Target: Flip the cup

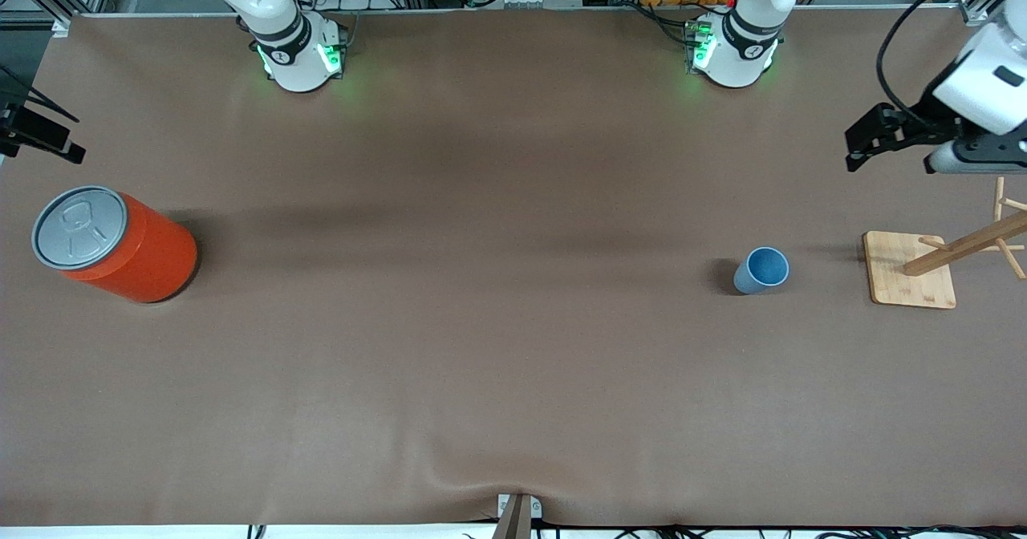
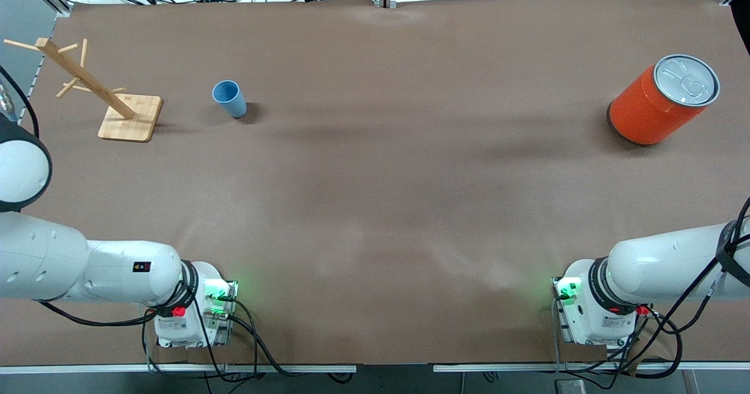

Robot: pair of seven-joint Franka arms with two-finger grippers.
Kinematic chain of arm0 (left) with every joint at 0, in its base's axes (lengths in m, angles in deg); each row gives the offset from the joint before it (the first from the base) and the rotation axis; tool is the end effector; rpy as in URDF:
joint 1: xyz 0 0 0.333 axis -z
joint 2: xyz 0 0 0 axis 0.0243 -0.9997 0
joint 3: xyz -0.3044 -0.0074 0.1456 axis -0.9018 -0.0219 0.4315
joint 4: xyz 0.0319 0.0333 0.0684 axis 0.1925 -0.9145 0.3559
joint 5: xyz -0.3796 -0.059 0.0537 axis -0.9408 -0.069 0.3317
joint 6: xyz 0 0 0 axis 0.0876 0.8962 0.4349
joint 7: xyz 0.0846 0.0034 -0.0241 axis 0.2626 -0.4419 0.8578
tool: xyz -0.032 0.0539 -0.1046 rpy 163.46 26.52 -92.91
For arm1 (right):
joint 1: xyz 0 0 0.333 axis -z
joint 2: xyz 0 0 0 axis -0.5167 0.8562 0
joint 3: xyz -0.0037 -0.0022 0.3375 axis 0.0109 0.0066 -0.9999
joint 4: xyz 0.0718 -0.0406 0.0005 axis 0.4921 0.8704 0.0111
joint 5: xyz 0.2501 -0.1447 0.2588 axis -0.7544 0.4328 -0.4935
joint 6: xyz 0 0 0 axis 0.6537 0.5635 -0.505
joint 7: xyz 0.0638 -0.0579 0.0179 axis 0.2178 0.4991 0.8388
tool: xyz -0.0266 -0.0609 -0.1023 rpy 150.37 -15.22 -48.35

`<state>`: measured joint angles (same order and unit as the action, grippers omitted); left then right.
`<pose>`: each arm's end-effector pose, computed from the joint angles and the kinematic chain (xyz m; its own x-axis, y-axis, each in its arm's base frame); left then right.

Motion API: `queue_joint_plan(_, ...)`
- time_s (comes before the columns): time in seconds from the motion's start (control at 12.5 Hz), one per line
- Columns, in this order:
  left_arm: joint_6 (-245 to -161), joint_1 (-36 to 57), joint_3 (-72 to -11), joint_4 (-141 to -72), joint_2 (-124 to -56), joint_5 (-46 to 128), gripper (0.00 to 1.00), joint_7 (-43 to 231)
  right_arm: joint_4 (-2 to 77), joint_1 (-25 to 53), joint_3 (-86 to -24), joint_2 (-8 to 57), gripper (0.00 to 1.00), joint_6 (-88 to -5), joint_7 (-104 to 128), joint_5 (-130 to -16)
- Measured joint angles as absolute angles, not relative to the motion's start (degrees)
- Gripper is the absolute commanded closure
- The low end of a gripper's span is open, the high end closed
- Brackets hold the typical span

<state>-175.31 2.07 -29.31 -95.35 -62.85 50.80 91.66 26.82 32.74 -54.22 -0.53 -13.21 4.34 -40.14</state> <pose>0.5364 -0.0619 0.6559 0.9982 -0.0448 0.0390 -0.0440 -0.9988 -0.0208 0.5225 -0.0651 0.6507 0.9818 -0.1728 -0.0790 -0.1782 -0.9817 -0.0670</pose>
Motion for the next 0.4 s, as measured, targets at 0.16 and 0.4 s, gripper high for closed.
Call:
queue_joint_plan(0.16,-174.29,2.08,-27.35,-96.66,-61.48,50.61,0.00,89.82,26.83,32.48,-54.68,-0.53,0.00,-11.98,3.67,-40.25)
queue_joint_plan(0.4,-174.18,2.11,-26.56,-98.34,-59.46,50.59,0.00,89.41,26.83,32.44,-54.72,-0.53,0.00,-10.16,3.52,-40.27)
